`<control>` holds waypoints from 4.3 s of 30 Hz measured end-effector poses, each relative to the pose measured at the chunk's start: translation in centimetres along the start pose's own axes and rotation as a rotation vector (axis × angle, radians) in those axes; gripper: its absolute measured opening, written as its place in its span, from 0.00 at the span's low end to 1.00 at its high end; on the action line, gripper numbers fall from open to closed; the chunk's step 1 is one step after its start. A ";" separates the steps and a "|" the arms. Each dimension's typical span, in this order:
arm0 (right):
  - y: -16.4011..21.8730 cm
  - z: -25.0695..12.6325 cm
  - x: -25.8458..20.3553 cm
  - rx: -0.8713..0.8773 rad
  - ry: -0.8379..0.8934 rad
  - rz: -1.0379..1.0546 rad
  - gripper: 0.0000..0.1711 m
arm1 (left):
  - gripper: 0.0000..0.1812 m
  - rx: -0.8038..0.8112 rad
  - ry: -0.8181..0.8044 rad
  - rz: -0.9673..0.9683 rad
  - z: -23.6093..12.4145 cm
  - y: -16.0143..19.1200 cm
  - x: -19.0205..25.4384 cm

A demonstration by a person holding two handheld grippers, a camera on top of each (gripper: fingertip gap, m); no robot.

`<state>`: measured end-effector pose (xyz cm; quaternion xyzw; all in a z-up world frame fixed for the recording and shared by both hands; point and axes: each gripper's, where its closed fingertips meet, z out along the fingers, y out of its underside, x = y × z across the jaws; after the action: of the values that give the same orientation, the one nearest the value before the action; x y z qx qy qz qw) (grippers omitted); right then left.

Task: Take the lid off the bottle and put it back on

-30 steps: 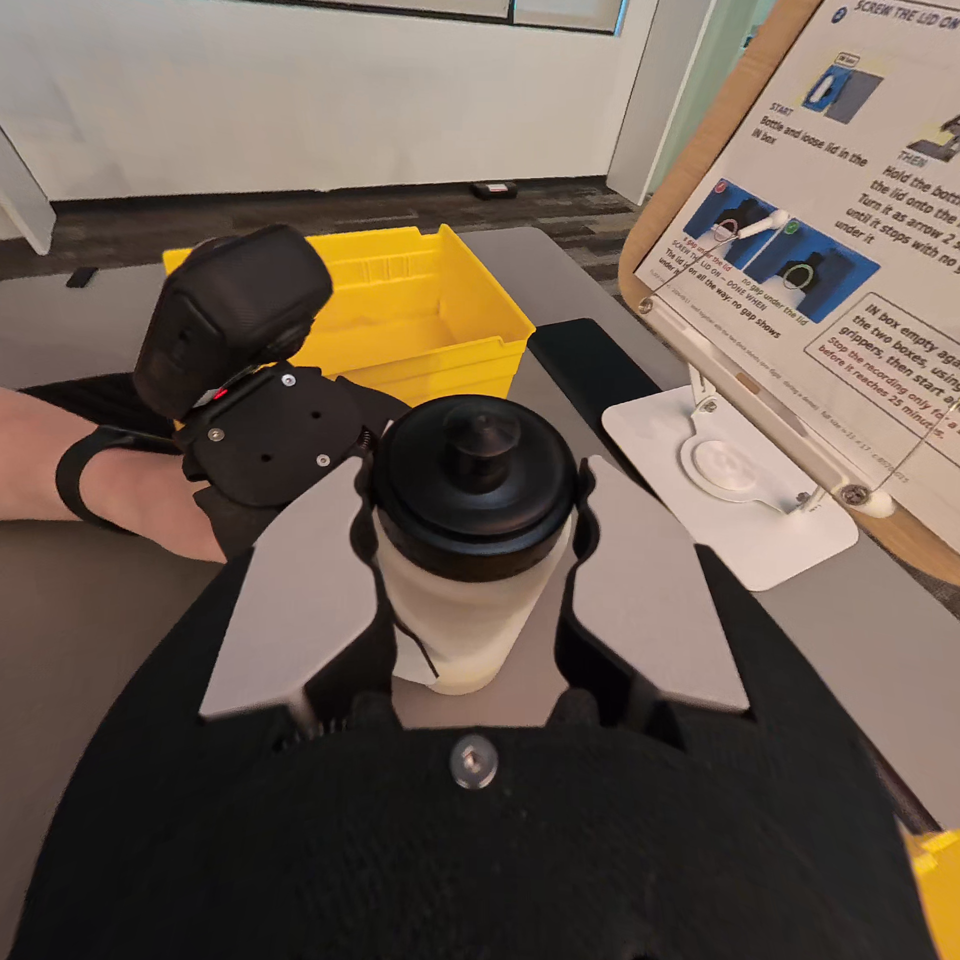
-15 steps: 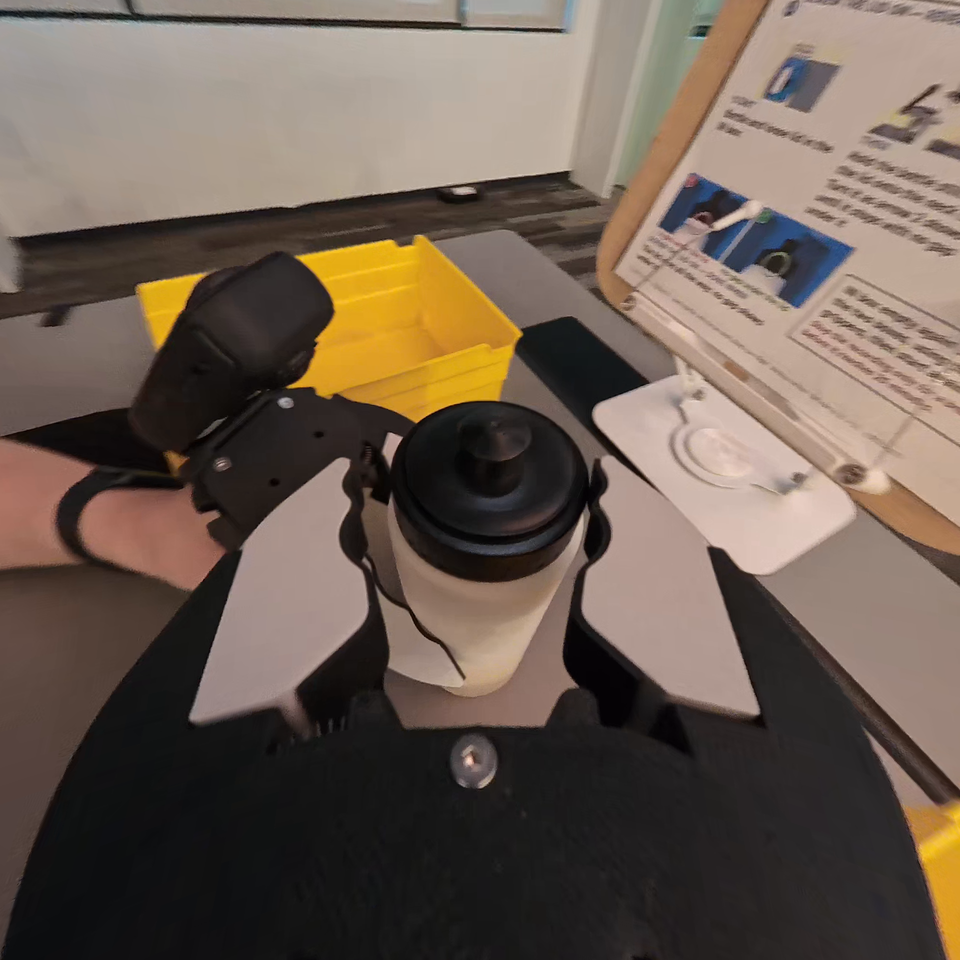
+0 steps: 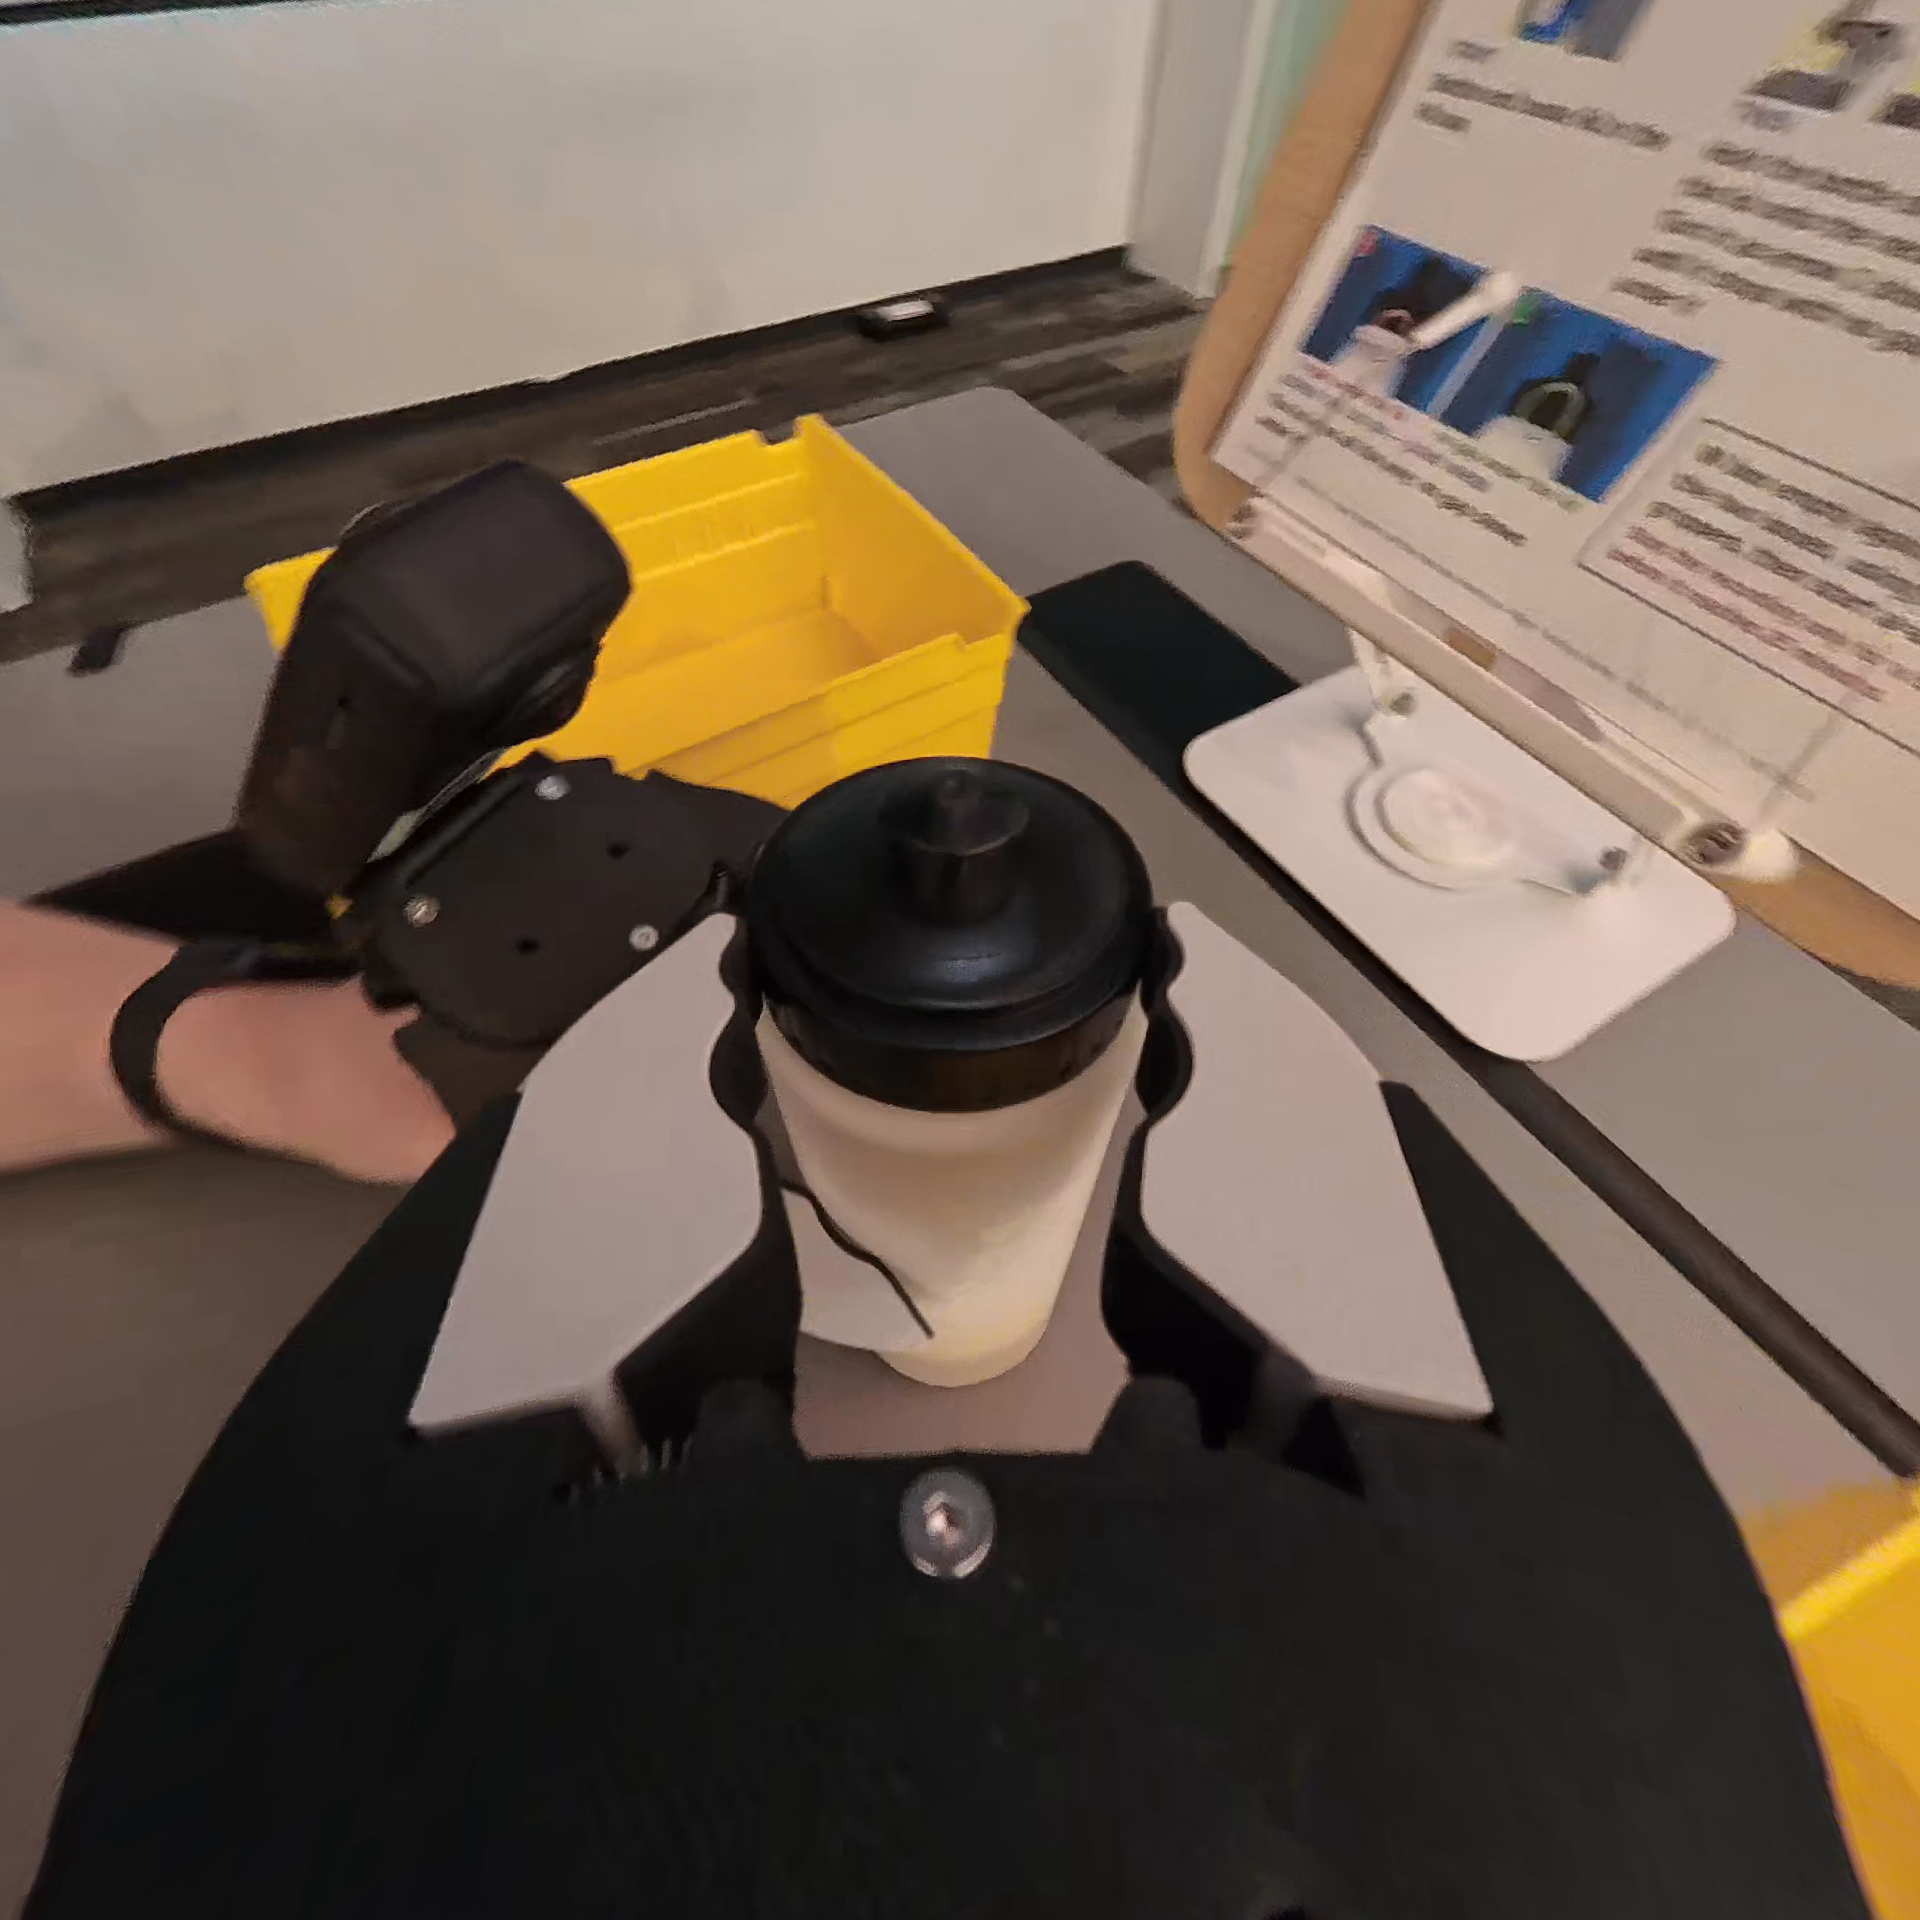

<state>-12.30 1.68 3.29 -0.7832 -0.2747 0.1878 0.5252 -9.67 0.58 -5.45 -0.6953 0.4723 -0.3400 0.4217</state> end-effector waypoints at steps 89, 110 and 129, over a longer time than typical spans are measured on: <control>-0.4 -0.9 -1.0 -0.051 0.122 -0.079 0.43 | 0.55 -0.089 0.095 0.051 1.4 1.9 2.1; 0.3 -1.7 -1.6 -0.067 -0.130 -0.088 0.44 | 0.55 -0.101 0.082 0.120 1.6 2.1 2.1; 1.1 -1.5 -1.6 -0.100 -0.166 -0.129 0.43 | 0.55 -0.112 0.089 0.109 1.5 2.2 2.1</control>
<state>-12.39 -0.75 2.84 -0.7709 -0.3759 0.2039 0.4720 -8.51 -1.44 -7.89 -0.6754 0.5460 -0.3202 0.3783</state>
